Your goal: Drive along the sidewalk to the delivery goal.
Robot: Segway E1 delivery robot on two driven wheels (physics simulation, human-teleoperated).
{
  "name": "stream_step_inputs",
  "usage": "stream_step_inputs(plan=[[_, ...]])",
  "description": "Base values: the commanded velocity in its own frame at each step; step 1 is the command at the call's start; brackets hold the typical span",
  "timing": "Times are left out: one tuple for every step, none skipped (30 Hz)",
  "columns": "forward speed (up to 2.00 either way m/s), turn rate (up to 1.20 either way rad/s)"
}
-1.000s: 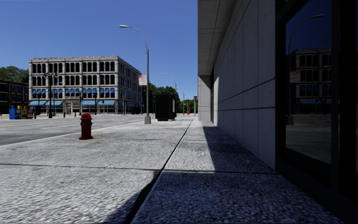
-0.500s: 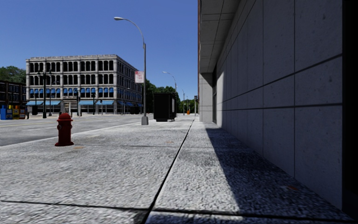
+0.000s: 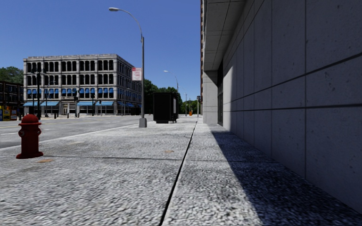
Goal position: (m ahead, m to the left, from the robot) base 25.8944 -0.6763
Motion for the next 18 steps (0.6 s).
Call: stream_step_inputs(plan=[[2.00, 0.00], [2.00, 0.00], [2.00, 0.00], [2.00, 0.00], [2.00, 0.00], [2.00, 0.00], [2.00, 0.00], [2.00, 0.00], [2.00, 0.00], [2.00, 0.00], [2.00, 0.00], [2.00, 0.00], [2.00, 0.00], [2.00, 0.00], [2.00, 0.00], [2.00, 0.00], [2.00, 0.00], [2.00, 0.00]])
